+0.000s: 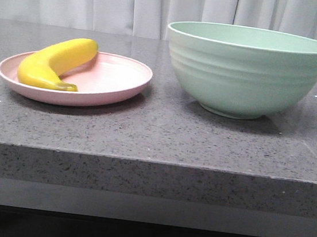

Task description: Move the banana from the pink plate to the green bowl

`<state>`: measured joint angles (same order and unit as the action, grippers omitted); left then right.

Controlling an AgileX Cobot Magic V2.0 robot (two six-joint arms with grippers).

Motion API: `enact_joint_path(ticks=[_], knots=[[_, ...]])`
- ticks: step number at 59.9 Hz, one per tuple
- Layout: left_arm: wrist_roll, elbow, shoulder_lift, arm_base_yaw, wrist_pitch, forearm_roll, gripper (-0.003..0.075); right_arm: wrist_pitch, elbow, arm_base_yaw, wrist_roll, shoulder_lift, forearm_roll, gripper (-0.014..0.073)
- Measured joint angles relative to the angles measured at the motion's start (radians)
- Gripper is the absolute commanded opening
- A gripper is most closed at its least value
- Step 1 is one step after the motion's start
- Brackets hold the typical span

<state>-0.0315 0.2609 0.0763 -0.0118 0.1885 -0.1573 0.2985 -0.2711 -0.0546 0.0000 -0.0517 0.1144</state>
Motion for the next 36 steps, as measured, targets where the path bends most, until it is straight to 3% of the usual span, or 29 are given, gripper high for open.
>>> enact_joint_path(ticks=[13, 22, 26, 29, 33, 36], knots=[[0.000, 0.189, 0.248, 0.000, 0.031, -0.001, -0.0020, 0.058, -0.200, 0.000, 0.000, -0.220, -0.010, -0.0115], [0.000, 0.218, 0.326, 0.000, 0.035, -0.002, 0.0009, 0.084, -0.219, 0.000, 0.000, -0.279, -0.010, -0.0095], [0.000, 0.218, 0.328, 0.000, 0.038, -0.002, 0.0120, 0.089, -0.219, 0.000, 0.000, -0.282, -0.010, 0.0006], [0.000, 0.218, 0.328, 0.000, 0.039, -0.002, 0.0254, 0.089, -0.219, 0.000, 0.000, -0.282, -0.010, 0.0150], [0.000, 0.219, 0.328, 0.000, 0.039, -0.002, 0.0512, 0.089, -0.219, 0.000, 0.000, -0.282, -0.010, 0.0364], [0.000, 0.219, 0.328, 0.000, 0.039, -0.002, 0.0638, 0.089, -0.219, 0.000, 0.000, -0.282, -0.010, 0.0489]])
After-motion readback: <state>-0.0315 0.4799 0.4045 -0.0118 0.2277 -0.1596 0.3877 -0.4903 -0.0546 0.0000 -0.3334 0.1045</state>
